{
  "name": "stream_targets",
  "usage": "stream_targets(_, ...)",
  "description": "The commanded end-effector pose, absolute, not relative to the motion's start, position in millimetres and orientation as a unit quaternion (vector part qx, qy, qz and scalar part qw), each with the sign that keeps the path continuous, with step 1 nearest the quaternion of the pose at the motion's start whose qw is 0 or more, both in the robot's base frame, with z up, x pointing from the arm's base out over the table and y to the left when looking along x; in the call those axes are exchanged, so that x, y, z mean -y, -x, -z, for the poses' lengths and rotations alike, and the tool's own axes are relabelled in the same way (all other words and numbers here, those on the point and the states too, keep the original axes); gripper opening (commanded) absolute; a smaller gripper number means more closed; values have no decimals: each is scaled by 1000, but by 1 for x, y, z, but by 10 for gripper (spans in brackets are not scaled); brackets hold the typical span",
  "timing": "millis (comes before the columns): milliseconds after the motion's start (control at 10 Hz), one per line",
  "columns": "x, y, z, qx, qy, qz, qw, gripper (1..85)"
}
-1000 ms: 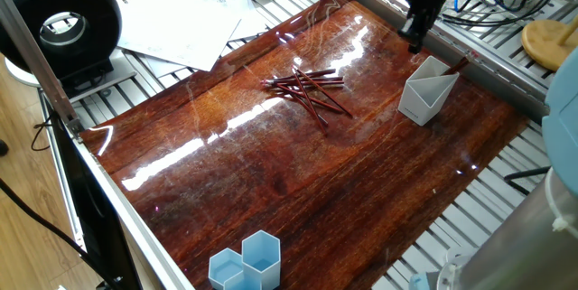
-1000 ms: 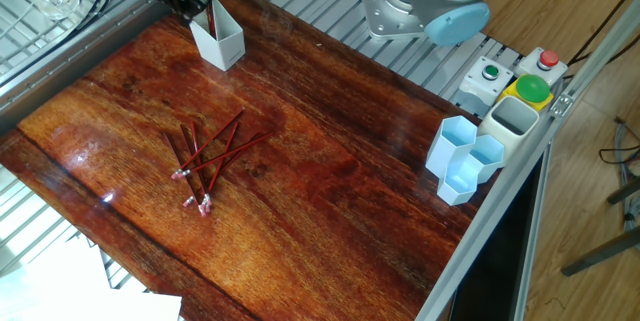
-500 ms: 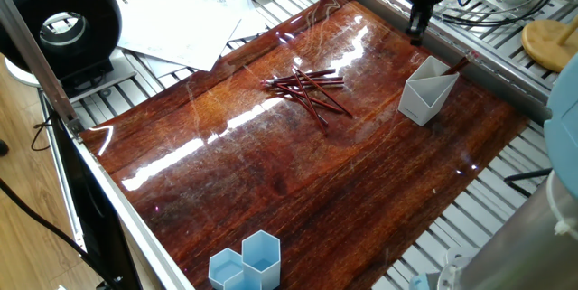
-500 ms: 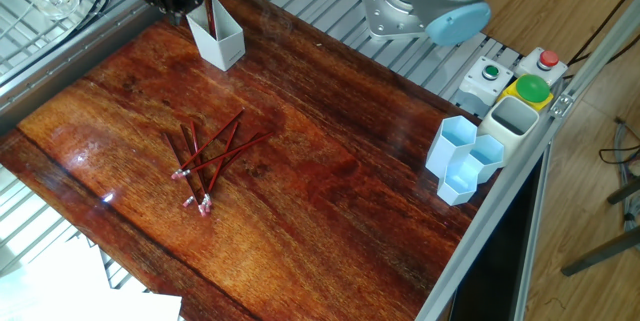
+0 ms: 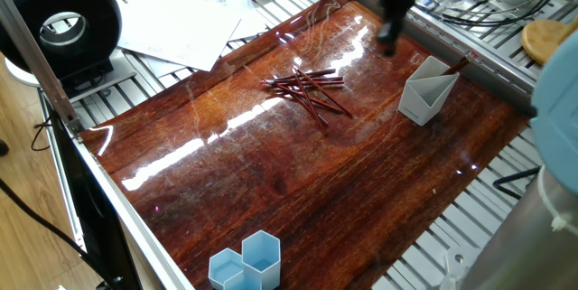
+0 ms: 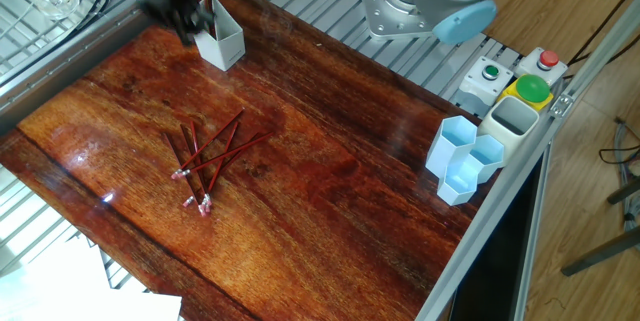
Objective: Put the pen into the pen holder
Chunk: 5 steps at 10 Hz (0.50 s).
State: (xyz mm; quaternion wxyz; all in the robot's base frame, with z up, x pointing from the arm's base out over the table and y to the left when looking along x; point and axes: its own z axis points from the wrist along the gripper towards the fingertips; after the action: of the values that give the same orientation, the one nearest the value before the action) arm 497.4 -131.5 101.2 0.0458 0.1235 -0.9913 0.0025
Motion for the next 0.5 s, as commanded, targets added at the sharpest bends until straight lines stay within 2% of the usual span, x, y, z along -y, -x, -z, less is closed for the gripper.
stream_targets(0, 80, -522, -67, 998, -41, 26, 28, 283)
stream_targets(400, 94, -537, -72, 1000, 2, 27, 3, 250)
